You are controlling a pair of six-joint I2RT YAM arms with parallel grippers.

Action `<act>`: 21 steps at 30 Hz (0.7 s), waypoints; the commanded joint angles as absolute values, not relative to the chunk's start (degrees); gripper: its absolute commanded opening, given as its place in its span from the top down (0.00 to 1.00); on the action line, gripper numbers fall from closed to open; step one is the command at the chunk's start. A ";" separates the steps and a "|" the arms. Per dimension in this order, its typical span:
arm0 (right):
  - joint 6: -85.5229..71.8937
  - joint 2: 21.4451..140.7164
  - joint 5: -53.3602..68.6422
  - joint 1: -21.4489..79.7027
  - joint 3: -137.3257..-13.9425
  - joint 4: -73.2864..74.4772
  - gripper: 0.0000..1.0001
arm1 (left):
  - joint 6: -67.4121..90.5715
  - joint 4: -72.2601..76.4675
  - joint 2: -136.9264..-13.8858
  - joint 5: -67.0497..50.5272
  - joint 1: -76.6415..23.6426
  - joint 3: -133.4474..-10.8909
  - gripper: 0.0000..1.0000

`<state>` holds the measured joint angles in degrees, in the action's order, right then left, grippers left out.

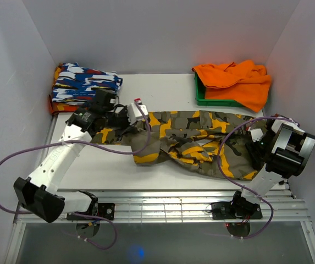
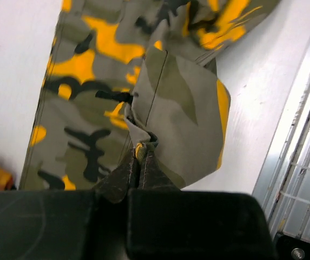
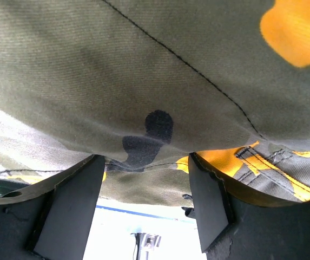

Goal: Fold and stack the trousers
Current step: Flatten the trousers out

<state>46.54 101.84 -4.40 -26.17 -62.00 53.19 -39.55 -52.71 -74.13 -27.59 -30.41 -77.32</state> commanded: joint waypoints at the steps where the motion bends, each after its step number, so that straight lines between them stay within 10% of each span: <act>1: 49.31 103.80 -6.33 -26.81 -60.82 45.44 0.31 | -41.75 -57.66 -71.64 -32.60 -17.64 -73.75 1.00; 16: 50.62 103.01 -7.47 -26.81 -62.75 46.58 0.31 | -52.20 -48.09 -63.01 -29.35 29.07 -57.48 1.00; 21: 50.80 103.27 -7.65 -26.81 -63.54 47.28 0.31 | -64.66 -55.24 -70.82 -47.16 43.56 -64.32 1.00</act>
